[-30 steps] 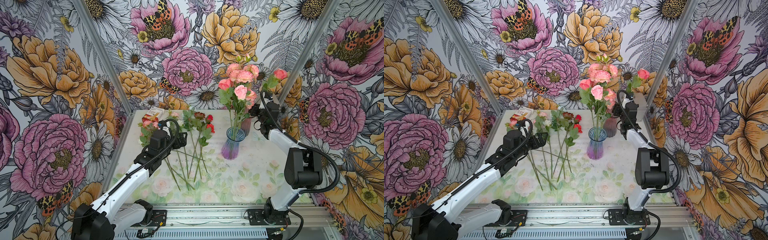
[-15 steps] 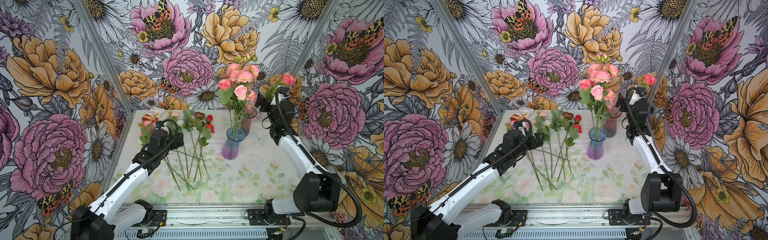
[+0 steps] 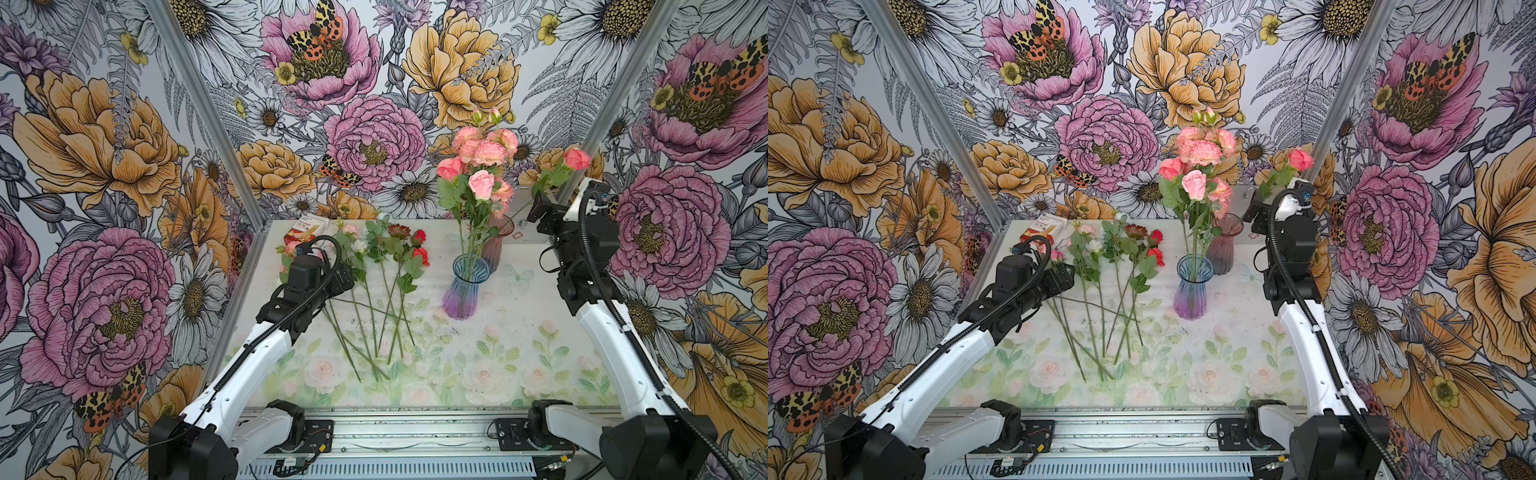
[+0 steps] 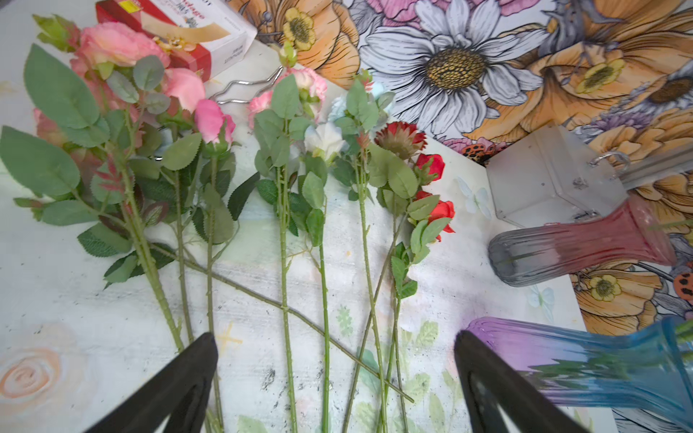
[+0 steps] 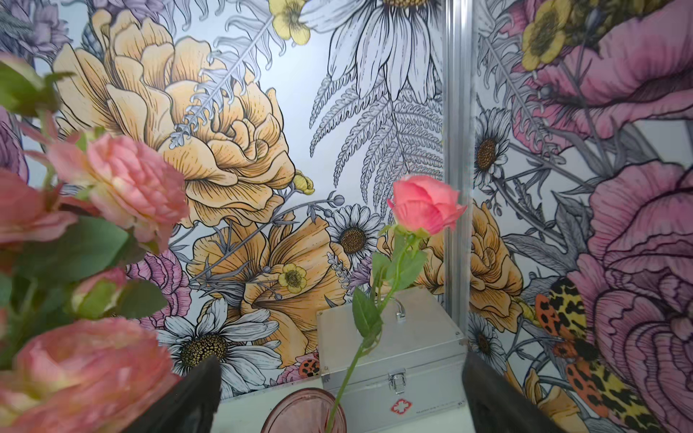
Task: Place the pink flowers into the vase
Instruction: Pick up the flower at the center of the board.
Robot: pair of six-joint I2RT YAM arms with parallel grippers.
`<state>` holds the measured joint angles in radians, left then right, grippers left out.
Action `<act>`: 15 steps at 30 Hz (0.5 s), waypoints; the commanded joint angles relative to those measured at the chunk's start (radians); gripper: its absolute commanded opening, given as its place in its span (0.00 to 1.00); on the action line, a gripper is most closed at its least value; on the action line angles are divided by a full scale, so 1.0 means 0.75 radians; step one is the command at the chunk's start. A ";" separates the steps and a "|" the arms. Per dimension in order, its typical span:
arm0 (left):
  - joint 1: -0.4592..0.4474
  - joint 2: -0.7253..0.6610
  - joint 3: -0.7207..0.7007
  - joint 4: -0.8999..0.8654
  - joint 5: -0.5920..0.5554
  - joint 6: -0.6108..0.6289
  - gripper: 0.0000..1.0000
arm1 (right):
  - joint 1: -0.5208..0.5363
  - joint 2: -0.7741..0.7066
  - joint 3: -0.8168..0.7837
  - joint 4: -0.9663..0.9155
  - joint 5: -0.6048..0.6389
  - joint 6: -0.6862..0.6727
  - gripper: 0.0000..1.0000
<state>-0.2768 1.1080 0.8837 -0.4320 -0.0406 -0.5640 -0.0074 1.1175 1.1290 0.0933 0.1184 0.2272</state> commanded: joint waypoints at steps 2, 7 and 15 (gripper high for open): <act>0.054 0.120 0.072 -0.123 0.125 -0.042 0.99 | 0.122 -0.118 0.109 -0.094 -0.044 -0.041 0.99; 0.060 0.306 0.131 -0.132 0.245 -0.087 0.98 | 0.363 -0.069 0.320 -0.185 -0.250 -0.123 0.99; 0.086 0.479 0.232 -0.297 0.156 -0.093 0.99 | 0.750 0.141 0.492 -0.303 -0.539 -0.286 0.99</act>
<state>-0.2272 1.4937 1.0489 -0.5983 0.0967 -0.6079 0.4969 1.1698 1.4834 -0.0452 -0.1692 0.0814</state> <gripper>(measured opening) 0.985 0.995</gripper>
